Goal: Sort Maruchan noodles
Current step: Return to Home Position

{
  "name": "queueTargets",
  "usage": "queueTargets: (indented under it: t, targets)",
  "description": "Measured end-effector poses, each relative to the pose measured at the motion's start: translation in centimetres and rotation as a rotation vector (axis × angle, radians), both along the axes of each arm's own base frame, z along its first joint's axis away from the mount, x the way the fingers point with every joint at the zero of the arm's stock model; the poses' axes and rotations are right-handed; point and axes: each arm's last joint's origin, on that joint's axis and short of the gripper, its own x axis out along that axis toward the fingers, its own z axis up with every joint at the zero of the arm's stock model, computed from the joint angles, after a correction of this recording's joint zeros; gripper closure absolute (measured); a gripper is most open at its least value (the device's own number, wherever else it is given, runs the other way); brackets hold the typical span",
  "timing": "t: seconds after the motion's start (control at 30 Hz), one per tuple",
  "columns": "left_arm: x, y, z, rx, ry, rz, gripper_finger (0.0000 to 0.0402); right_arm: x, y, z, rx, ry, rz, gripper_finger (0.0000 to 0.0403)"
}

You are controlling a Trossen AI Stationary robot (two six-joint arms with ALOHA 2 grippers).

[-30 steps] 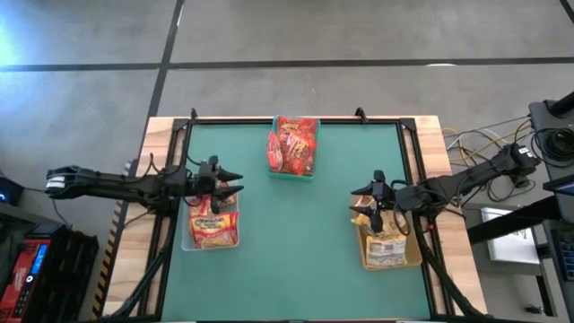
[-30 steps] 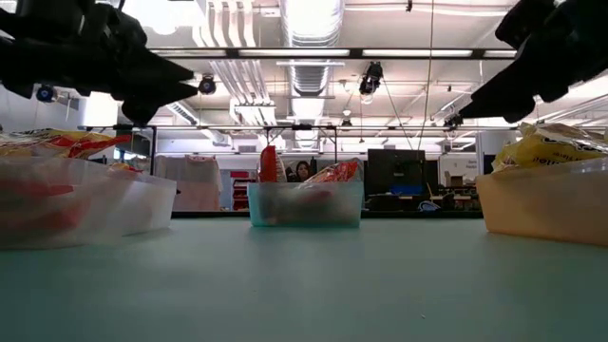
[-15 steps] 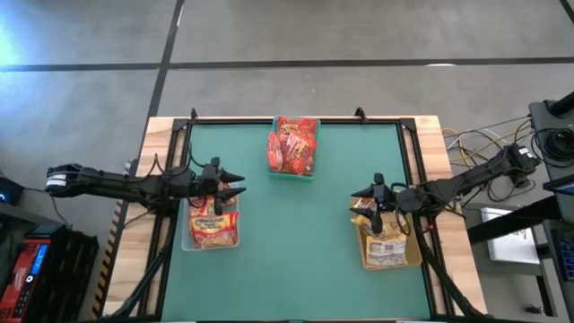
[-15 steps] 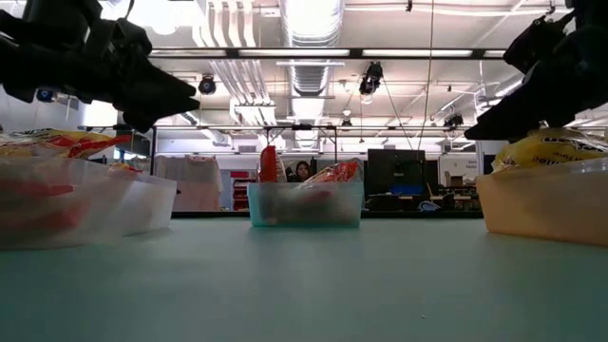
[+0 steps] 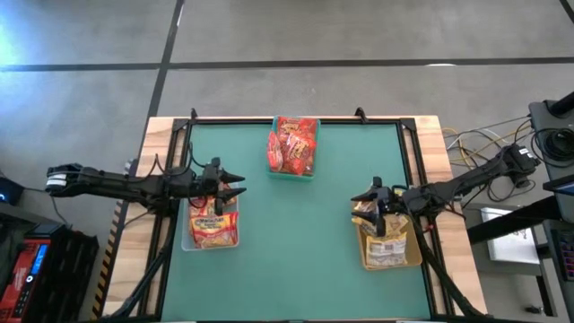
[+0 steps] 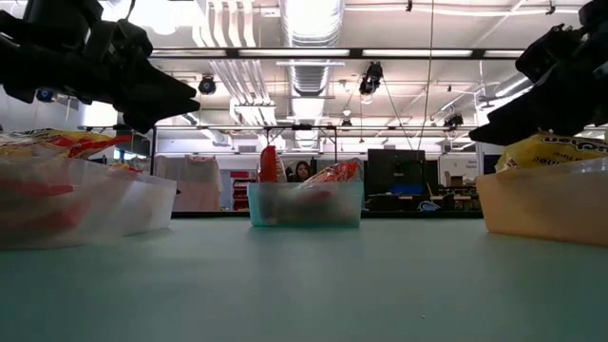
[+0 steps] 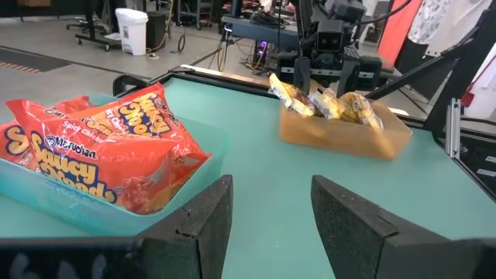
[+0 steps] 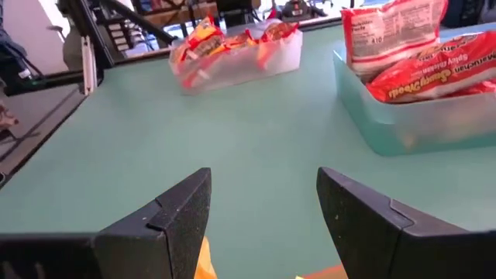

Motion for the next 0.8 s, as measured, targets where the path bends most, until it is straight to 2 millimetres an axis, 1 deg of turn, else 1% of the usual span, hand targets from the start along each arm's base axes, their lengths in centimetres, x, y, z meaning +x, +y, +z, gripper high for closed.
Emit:
queueTargets:
  t: [0.23,0.4,0.8]
  targets:
    - [0.00,0.00,-0.03,0.000,0.003,0.000,0.0243,-0.06,-0.03,-0.08,-0.013,-0.015,0.001,0.0179]
    - [-0.03,0.00,-0.20,-0.010,0.018,0.001,0.0243,-0.10,-0.30,-0.24,-0.030,-0.004,-0.090,0.0179]
    - [-0.03,0.00,-0.23,-0.012,0.021,0.001,0.0243,-0.10,-0.28,-0.25,-0.028,-0.004,-0.082,0.0179]
